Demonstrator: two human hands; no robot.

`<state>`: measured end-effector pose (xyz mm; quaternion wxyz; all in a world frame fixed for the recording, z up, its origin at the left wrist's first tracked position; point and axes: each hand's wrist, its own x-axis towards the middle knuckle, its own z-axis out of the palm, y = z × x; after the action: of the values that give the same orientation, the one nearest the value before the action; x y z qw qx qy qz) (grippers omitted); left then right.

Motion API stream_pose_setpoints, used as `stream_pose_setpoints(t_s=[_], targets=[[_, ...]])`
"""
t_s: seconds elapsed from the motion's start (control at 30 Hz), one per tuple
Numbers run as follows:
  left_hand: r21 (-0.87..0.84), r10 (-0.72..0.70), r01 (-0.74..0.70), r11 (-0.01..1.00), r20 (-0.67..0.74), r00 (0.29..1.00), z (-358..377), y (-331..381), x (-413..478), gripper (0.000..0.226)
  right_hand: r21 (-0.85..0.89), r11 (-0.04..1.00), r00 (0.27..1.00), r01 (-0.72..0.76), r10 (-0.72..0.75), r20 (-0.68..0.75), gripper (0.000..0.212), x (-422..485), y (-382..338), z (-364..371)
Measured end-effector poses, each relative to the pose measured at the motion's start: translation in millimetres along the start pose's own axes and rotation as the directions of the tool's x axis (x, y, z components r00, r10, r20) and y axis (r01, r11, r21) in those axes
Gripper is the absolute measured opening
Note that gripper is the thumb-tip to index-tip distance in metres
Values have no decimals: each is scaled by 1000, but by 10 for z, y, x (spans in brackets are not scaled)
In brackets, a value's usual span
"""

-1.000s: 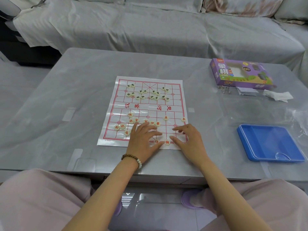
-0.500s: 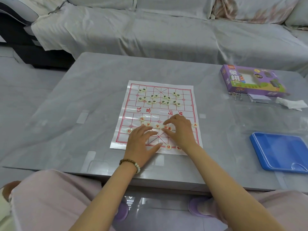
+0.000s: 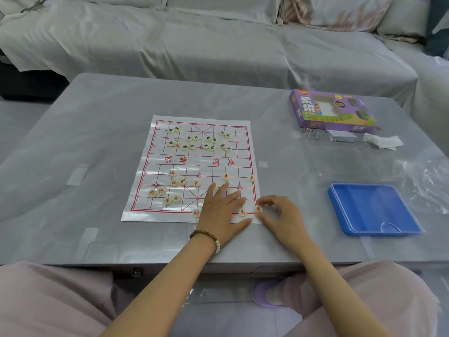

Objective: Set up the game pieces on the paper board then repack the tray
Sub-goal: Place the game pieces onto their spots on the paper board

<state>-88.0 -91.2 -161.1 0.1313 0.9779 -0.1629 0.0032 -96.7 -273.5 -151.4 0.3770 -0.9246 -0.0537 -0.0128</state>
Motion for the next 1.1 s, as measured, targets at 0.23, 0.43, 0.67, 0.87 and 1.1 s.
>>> stream_pose_setpoints(t_s=[0.23,0.43,0.67,0.87,1.1], targets=[[-12,-2,1,1000,-47,999,13,9,-33,58,-38,997,998,66,-67,-12,26,-16,130,50],[-133,-48,32,991,-118,992,13,-19,-28,44,-38,998,998,55,-55,6,21,-41,170,29],[-204,-67,35,978,-150,986,42,-35,-45,35,-58,997,998,58,-56,31,27,-39,168,17],[-207,-54,19,978,-162,985,35,-28,-52,33,-57,997,998,58,-56,27,23,-35,175,26],[-240,-61,22,971,-156,986,29,-39,-68,34,-41,998,999,48,-47,25,29,-26,142,27]])
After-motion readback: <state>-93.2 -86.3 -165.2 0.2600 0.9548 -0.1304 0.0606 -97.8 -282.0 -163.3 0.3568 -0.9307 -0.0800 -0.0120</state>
